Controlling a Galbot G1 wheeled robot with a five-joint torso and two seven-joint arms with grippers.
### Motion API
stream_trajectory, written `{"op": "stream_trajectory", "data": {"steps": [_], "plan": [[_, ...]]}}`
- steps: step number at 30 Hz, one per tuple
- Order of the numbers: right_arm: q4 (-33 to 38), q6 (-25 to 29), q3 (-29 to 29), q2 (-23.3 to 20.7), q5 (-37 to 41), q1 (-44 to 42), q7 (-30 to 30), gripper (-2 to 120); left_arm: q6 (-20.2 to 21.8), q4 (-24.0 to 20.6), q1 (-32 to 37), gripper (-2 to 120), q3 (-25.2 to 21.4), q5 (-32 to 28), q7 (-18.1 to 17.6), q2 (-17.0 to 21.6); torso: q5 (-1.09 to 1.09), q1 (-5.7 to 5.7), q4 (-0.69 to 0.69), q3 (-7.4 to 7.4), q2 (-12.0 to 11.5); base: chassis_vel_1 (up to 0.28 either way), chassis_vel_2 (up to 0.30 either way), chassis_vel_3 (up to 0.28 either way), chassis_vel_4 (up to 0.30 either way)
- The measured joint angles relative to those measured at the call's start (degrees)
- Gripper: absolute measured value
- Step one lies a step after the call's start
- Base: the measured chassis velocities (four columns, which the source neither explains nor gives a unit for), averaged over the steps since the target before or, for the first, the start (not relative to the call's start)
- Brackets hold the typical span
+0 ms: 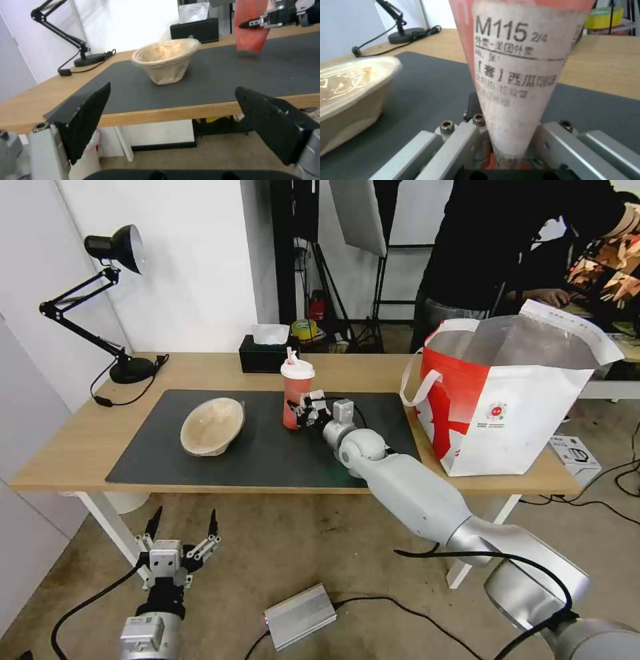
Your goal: Pick up the trash from the table and place it into the takeout bag.
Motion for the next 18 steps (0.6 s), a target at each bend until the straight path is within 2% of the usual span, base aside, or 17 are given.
{"op": "stream_trajectory", "data": {"steps": [10, 17, 18], "plan": [[5.41, -1.23, -1.17, -3.00, 0.67, 0.16, 1.44, 4, 0.03, -0.44, 0.23, 100, -0.05, 0.02, 0.00, 0.10, 0.00, 0.00, 0.01, 0.00, 0.00, 0.000, 0.000, 0.000, 0.000], [18.33, -4.35, -2.56, -8.49, 3.87, 1.00, 5.00, 4, 0.17, -0.70, 0.28, 100, 0.21, 0.25, 0.02, 0.08, 0.01, 0.00, 0.00, 0.00, 0.00, 0.000, 0.000, 0.000, 0.000], [18.33, -4.35, -2.56, -8.49, 3.87, 1.00, 5.00, 4, 0.17, -0.70, 0.28, 100, 0.21, 0.25, 0.02, 0.08, 0.01, 0.00, 0.00, 0.00, 0.00, 0.000, 0.000, 0.000, 0.000]]}}
